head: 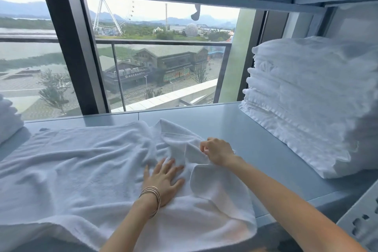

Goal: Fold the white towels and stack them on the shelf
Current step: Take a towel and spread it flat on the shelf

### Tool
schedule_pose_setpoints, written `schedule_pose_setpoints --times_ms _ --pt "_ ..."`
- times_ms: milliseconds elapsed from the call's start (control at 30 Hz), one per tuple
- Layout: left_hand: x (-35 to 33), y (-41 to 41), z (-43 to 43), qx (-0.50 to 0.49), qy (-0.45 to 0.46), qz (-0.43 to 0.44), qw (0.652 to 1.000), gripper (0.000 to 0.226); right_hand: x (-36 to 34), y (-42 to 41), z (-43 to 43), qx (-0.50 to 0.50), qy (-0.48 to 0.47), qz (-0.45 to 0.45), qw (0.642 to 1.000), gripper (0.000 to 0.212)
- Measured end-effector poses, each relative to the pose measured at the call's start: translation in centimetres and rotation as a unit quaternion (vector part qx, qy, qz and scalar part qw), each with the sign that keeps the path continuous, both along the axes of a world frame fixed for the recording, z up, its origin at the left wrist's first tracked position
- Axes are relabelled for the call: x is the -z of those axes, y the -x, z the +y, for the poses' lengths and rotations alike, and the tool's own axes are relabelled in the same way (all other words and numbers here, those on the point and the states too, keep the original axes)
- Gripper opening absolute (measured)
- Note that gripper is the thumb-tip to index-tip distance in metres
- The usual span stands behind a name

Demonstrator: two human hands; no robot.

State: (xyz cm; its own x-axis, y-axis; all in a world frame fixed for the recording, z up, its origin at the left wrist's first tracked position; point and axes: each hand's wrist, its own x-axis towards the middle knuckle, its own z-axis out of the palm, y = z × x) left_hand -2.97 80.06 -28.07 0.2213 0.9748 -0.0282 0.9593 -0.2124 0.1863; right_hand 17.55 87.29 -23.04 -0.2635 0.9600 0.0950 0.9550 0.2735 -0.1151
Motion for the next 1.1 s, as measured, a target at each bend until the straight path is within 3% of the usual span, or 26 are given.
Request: schedule_pose_setpoints --times_ms 133,200,267,400,467,567,700,933,1033,1100 --pt "0.2 0.5 -0.6 -0.018 -0.002 0.000 1.000 0.088 -1.5 -1.0 1.5 -0.010 -0.057 -0.087 0.995 0.018" --pt "0.2 0.5 -0.7 -0.026 -0.002 -0.005 1.000 0.087 -2.9 -2.0 3.3 0.040 -0.179 -0.121 0.976 0.010" --pt "0.2 0.4 -0.8 -0.034 -0.004 -0.008 0.999 0.087 -4.2 -3.3 4.9 0.121 -0.243 -0.118 0.955 0.015" --pt "0.2 0.3 -0.9 -0.045 -0.003 -0.008 0.999 0.088 -3.2 -3.7 5.5 0.163 -0.142 -0.086 0.973 0.049" --pt "0.2 0.3 -0.7 -0.054 -0.004 -0.016 0.998 0.087 -1.6 -2.2 4.6 0.087 -0.124 -0.050 0.987 0.053" --pt "0.3 0.3 -0.3 -0.061 -0.006 -0.015 0.998 0.087 0.5 0.7 2.1 -0.034 0.008 0.016 0.999 0.047" --pt "0.3 0.4 0.1 -0.075 -0.005 -0.002 0.997 0.086 2.8 2.4 0.1 -0.059 0.095 -0.005 0.994 0.047" --pt "0.3 0.6 0.7 -0.099 0.004 -0.001 0.995 0.086 1.8 0.0 0.2 -0.048 0.018 -0.018 0.999 0.030" --pt "0.5 0.2 0.7 -0.095 -0.004 0.011 0.995 0.087 1.3 0.2 -0.3 -0.141 -0.105 0.039 0.984 0.026" --pt "0.4 0.0 0.8 -0.096 -0.004 0.017 0.995 0.088 1.0 1.5 -1.1 -0.225 -0.124 0.070 0.964 0.030"
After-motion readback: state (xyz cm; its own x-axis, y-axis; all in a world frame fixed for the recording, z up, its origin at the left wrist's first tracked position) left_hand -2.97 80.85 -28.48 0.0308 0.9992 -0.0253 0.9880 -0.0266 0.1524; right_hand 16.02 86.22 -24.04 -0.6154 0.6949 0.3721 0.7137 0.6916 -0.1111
